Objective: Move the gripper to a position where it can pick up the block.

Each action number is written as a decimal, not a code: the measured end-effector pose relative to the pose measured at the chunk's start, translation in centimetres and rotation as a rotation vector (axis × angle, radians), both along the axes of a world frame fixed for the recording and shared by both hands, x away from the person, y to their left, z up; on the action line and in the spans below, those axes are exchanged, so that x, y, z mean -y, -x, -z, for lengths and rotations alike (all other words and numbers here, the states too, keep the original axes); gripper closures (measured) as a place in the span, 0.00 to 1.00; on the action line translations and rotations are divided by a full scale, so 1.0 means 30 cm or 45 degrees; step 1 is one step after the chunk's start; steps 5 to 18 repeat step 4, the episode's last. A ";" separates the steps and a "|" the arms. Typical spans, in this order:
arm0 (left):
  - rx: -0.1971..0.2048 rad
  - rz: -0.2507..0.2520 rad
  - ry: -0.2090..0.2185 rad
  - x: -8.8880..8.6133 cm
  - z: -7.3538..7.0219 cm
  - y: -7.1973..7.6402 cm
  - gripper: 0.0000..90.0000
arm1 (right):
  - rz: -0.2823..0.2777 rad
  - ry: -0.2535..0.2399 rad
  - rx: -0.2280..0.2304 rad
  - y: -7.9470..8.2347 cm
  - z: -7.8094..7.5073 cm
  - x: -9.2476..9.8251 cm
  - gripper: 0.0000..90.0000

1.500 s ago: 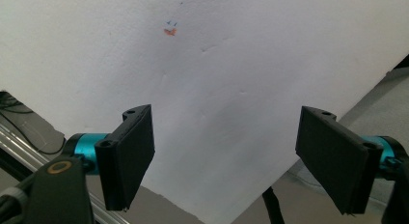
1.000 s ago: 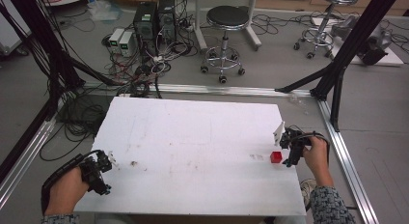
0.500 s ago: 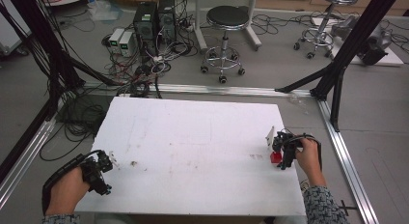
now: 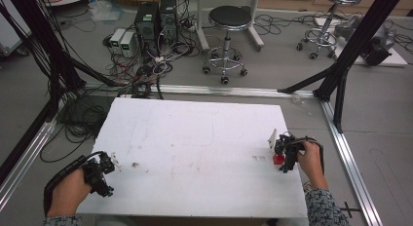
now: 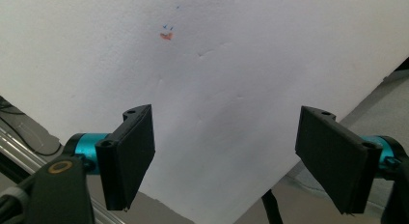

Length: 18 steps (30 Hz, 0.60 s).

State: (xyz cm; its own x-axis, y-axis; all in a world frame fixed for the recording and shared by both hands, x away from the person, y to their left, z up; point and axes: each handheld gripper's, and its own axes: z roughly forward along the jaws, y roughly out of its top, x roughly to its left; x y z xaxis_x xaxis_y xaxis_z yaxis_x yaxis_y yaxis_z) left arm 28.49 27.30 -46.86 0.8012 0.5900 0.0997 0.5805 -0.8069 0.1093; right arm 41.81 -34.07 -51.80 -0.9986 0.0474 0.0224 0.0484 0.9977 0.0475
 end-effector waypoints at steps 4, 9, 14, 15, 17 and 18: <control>0.003 0.003 0.003 0.000 -0.001 0.000 0.24 | 0.001 -0.002 0.000 0.000 -0.001 0.000 0.08; 0.003 0.003 0.003 0.000 -0.001 0.000 0.24 | 0.001 -0.002 0.000 0.000 -0.001 0.000 0.08; 0.003 0.003 0.003 0.000 -0.001 0.000 0.24 | 0.001 -0.002 0.000 0.000 -0.001 0.000 0.08; 0.003 0.003 0.003 0.000 -0.001 0.000 0.24 | 0.001 -0.002 0.000 0.000 -0.001 0.000 0.08; 0.003 0.003 0.003 0.000 -0.001 0.000 0.24 | 0.001 -0.002 0.000 0.000 -0.001 0.000 0.08; 0.003 0.003 0.003 0.000 -0.001 0.000 0.24 | 0.001 -0.002 0.000 0.000 -0.001 0.000 0.08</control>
